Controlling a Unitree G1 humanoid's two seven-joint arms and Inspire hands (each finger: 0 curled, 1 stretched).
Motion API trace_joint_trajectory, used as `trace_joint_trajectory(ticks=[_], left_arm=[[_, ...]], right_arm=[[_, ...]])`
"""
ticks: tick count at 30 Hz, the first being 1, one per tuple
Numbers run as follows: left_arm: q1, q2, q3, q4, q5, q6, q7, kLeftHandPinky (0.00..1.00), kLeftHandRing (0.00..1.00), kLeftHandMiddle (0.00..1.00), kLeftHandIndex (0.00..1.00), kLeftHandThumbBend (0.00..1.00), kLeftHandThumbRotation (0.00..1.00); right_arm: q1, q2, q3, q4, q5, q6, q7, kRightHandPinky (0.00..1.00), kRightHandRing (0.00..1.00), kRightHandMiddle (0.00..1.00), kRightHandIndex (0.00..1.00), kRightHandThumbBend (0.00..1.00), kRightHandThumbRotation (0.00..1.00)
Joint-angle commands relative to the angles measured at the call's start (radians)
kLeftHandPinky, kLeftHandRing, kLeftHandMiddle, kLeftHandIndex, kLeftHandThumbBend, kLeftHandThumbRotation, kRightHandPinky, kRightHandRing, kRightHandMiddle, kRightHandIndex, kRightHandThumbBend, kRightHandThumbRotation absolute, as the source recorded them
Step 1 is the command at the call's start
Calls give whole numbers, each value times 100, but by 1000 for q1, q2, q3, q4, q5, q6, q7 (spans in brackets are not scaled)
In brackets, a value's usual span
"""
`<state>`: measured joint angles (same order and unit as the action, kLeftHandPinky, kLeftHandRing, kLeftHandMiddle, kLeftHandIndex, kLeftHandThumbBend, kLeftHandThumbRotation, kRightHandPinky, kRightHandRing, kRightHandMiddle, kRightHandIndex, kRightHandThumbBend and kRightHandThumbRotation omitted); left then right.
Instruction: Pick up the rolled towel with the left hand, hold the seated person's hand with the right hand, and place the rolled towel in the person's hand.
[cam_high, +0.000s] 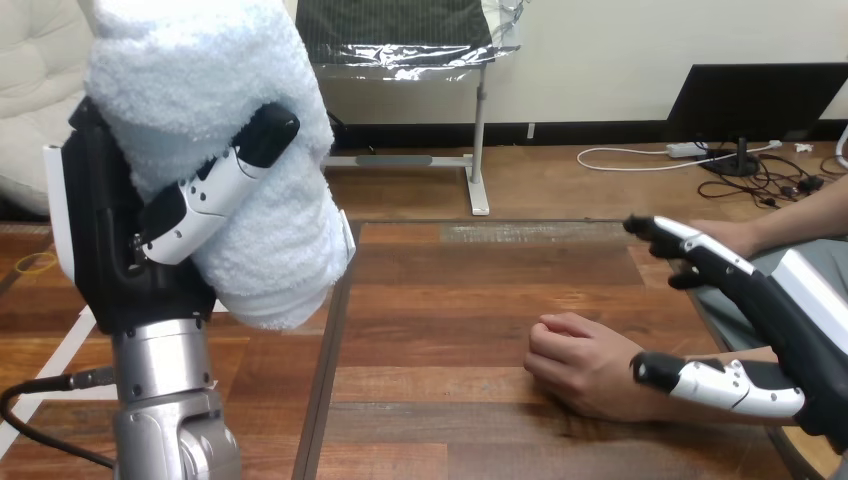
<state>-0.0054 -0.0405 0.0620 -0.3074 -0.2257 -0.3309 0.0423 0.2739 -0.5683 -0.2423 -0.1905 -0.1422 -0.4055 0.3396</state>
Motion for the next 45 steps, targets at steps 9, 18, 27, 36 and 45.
trace_joint_trajectory(ticks=[9,18,27,36,45], left_arm=[[-40,2,15,18,-24,-8,-32,17,24,31,37,48,0],[-43,4,15,41,-10,-8,-38,18,24,32,37,47,0],[-43,5,16,64,-15,-16,-59,18,25,32,37,47,0],[-43,5,19,79,-18,-23,-76,18,24,32,37,47,0],[-40,4,22,78,-21,-17,-83,18,24,32,37,47,0]], right_arm=[[-92,-67,-1,71,-54,3,0,87,90,90,90,99,63],[-108,-89,11,116,-99,3,-6,85,90,90,90,98,57],[-121,-97,19,149,-139,0,-13,84,90,90,90,99,54],[-143,-108,29,192,-187,-14,-20,86,91,91,91,99,53],[-172,-119,41,232,-235,-10,-23,88,91,93,91,100,51]])
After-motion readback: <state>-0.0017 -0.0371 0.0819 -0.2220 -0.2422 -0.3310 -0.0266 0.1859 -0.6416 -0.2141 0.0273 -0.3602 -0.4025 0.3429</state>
